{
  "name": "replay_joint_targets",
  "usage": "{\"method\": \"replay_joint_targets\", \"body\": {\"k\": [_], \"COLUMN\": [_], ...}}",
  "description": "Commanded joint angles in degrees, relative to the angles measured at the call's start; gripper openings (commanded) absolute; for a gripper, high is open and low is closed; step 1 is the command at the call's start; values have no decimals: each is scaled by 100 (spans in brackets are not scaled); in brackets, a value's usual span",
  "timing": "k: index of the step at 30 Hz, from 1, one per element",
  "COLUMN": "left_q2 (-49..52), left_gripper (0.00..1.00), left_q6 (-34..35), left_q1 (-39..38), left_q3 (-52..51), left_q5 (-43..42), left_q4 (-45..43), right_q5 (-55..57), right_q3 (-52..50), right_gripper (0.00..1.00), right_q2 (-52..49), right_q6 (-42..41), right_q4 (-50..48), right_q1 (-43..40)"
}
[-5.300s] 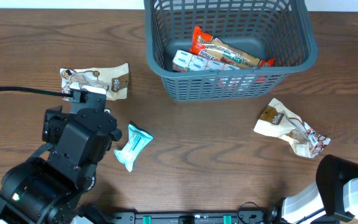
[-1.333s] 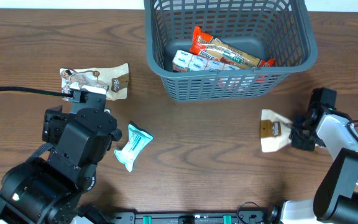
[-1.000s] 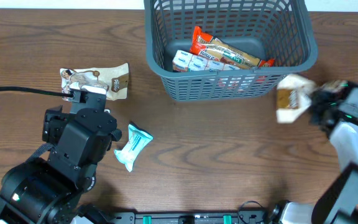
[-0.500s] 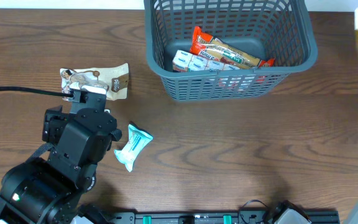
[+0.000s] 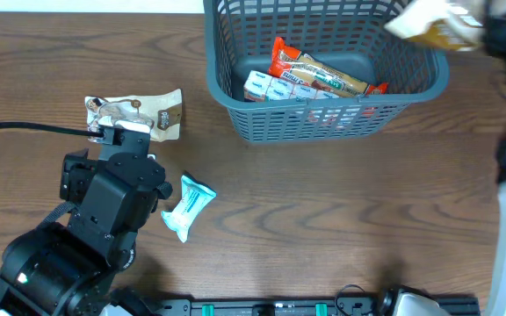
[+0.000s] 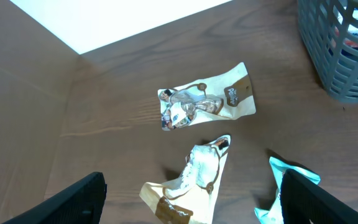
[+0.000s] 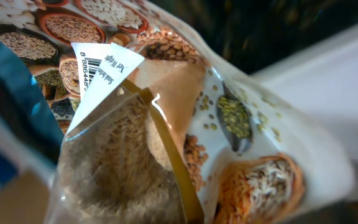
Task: Pack container
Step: 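Lift the mushroom bag and carry it over the basket, then lower the mushroom bag into the basket and open the right gripper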
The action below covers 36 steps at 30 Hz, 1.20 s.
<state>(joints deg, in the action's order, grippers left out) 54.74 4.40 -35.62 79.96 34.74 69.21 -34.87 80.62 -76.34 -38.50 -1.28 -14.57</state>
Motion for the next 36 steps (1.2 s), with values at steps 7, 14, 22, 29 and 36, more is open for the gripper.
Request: {"method": "replay_joint_targets", "body": {"k": [7,14,22,29,36], "left_q2": [-9,-9,-9,-9,-9], "left_gripper": [78,78,78,79,79], "left_q6": [-31,-31,-31,-31,-33], "left_q1": [31,31,31,31,31], "left_q3": [74,74,74,74,74], "left_q5": [66,66,66,66,66], "left_q4": [20,20,20,20,20], "right_q5": [-310,184,815,1451,1674], "right_q3": [33,33,76,1150,2868], "right_gripper": [3,4,6,4,7], "right_q2": [-1117,-1331,-1331,-1397,-2074], "right_q6": [1316,2566,2914,2955,3276], "right_q4": [400,1825,2415,3101,4172], "right_q1": [748,868,872,1169,1606]}}
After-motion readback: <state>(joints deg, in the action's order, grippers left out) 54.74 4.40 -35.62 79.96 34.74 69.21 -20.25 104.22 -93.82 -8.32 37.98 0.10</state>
